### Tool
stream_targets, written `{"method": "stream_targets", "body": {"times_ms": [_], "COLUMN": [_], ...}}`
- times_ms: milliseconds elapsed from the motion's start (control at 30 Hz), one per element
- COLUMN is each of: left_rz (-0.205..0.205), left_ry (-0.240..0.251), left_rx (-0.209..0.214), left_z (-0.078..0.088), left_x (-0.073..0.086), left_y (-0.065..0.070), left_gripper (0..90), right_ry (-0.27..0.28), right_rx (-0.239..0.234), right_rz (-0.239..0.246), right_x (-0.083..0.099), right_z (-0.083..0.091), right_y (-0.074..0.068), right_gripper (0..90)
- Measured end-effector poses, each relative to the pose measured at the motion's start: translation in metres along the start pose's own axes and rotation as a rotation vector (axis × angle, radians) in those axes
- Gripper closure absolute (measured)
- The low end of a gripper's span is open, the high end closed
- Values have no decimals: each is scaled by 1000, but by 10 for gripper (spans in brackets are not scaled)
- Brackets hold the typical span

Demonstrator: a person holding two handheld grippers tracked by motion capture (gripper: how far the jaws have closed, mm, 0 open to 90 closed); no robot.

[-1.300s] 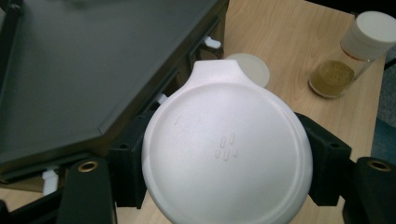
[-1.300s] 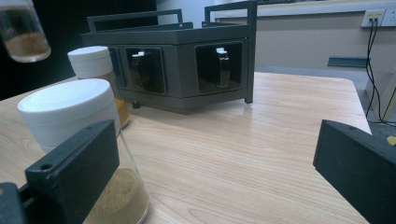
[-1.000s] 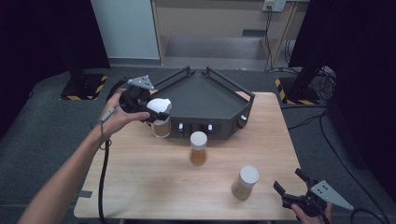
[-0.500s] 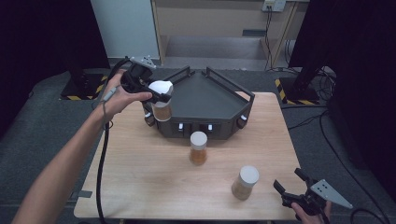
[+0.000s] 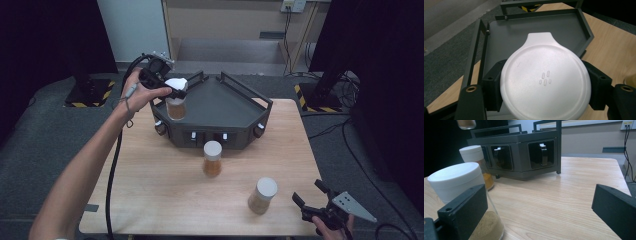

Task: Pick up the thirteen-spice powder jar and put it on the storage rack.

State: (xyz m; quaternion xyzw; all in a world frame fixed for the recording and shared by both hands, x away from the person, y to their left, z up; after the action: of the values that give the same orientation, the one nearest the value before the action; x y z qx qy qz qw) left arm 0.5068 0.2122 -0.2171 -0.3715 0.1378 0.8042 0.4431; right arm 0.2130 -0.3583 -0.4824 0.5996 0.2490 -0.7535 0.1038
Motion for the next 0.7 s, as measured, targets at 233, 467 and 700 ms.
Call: {"method": "stream_targets", "body": {"times_ms": [233, 467, 700], "left_rz": [50, 100, 127], "left_ry": [-11, 2, 6], "left_rx": [-78, -103, -103], "left_z": [-22, -38, -53], "left_x": [-13, -17, -18], "left_y": [-9, -17, -22], "left_gripper": [296, 296, 296], "right_ry": [-1, 0, -2], "right_rx": [-6, -5, -9], "right_rz": [1, 2, 3], "right_x": [0, 0, 0], "right_z": [-1, 0, -1], "right_y": [0, 1, 1], "right_gripper": [8, 8, 8]}}
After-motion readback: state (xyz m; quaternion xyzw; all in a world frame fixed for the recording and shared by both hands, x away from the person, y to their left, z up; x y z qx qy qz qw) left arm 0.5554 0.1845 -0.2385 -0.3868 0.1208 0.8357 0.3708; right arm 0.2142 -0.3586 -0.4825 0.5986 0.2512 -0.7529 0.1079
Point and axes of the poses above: each handheld gripper's, and its own axes: z roughly backward along the jaws, x roughly out of its underside, y roughly to its right, the point moved 8 cm from there along -z, roughly forward along the jaws, and after that the axes turned 8 degrees about -z, right-handed, at the moved point
